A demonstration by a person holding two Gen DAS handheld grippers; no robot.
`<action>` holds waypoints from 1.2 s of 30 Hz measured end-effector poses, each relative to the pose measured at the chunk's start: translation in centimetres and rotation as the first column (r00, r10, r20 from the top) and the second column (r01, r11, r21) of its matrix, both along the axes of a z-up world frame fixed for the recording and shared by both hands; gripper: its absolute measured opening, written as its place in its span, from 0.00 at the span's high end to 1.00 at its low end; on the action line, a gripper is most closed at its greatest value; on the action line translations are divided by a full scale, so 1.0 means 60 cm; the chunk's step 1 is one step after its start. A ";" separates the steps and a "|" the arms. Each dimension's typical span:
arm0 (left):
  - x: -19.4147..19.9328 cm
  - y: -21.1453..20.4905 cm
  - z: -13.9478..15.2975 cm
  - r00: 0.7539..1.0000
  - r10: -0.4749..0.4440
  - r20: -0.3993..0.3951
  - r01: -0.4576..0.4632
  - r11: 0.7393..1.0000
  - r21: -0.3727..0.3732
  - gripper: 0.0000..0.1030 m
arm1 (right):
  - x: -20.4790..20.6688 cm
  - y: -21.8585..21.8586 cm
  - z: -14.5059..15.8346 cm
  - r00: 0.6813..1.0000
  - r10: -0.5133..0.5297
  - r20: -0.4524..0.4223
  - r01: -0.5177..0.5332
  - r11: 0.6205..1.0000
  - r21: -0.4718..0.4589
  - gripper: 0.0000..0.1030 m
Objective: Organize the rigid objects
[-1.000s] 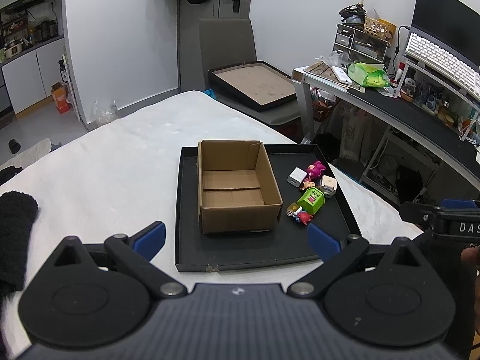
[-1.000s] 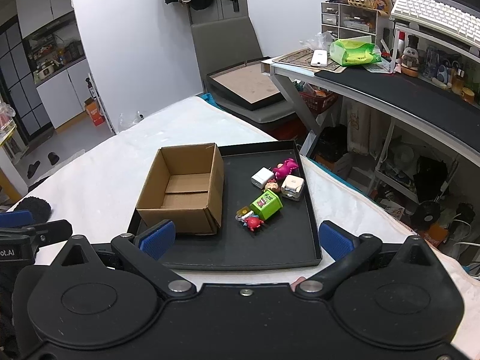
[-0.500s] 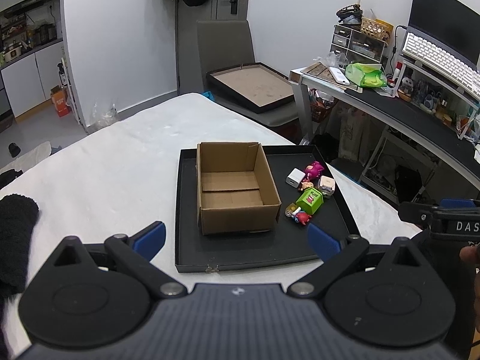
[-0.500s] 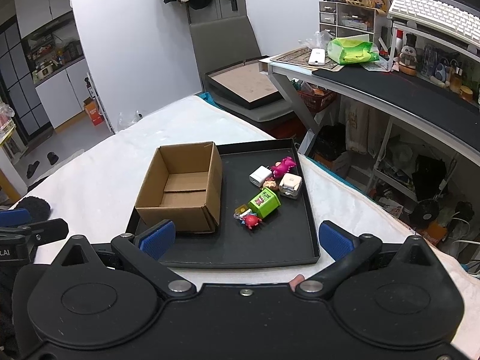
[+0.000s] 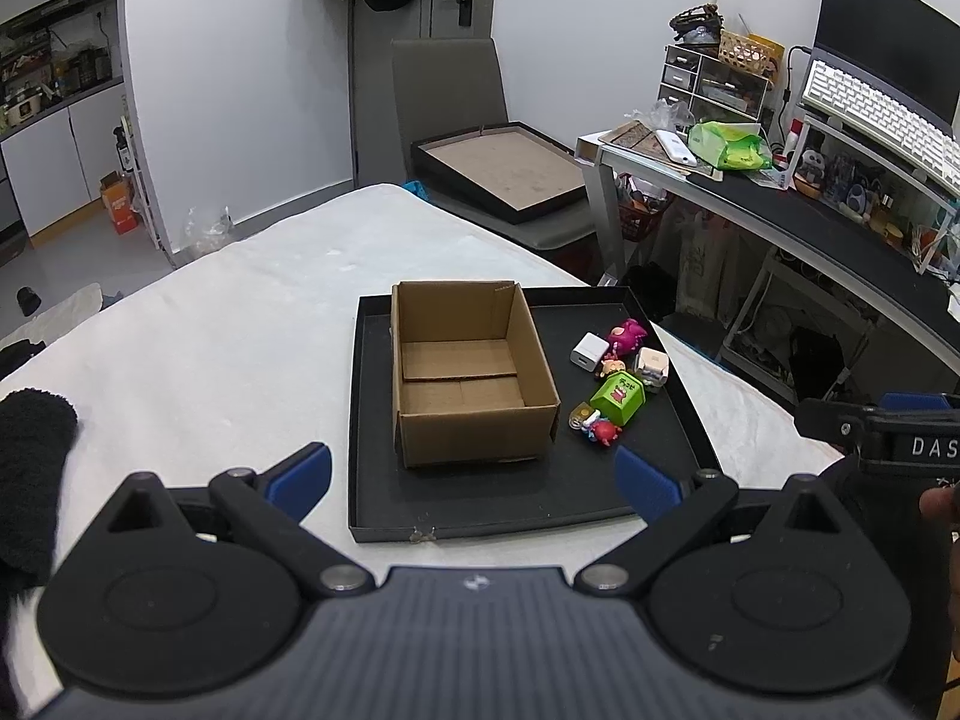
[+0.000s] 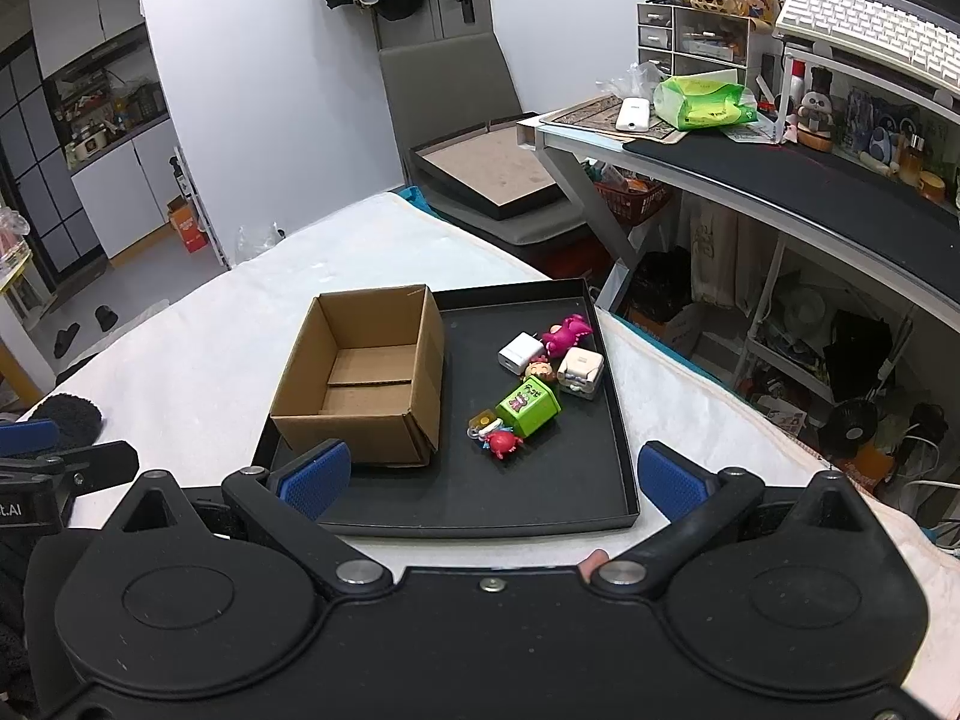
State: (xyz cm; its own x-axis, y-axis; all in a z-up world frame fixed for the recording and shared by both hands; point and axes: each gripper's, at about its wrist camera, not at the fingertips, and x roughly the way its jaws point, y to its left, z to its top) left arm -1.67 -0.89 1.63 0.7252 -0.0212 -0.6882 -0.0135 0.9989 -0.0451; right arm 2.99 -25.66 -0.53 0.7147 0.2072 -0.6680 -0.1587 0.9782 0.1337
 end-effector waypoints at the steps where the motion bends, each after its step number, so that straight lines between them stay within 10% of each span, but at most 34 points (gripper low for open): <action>1: 0.000 0.000 -0.001 1.000 0.000 -0.001 0.000 1.000 0.001 0.03 | 0.000 0.000 0.000 1.000 0.000 0.001 0.000 1.000 0.000 0.00; 36: 0.027 0.021 -0.022 0.999 0.041 -0.008 -0.041 0.999 -0.035 0.03 | 0.017 0.010 -0.020 1.000 0.004 -0.023 -0.004 0.999 0.041 0.00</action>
State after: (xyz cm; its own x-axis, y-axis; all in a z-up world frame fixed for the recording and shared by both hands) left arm -0.03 0.39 0.29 0.7208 -0.0161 -0.6930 -0.0548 0.9953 -0.0801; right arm 4.04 -25.04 -1.70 0.6982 0.2376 -0.6753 -0.1590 0.9712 0.1774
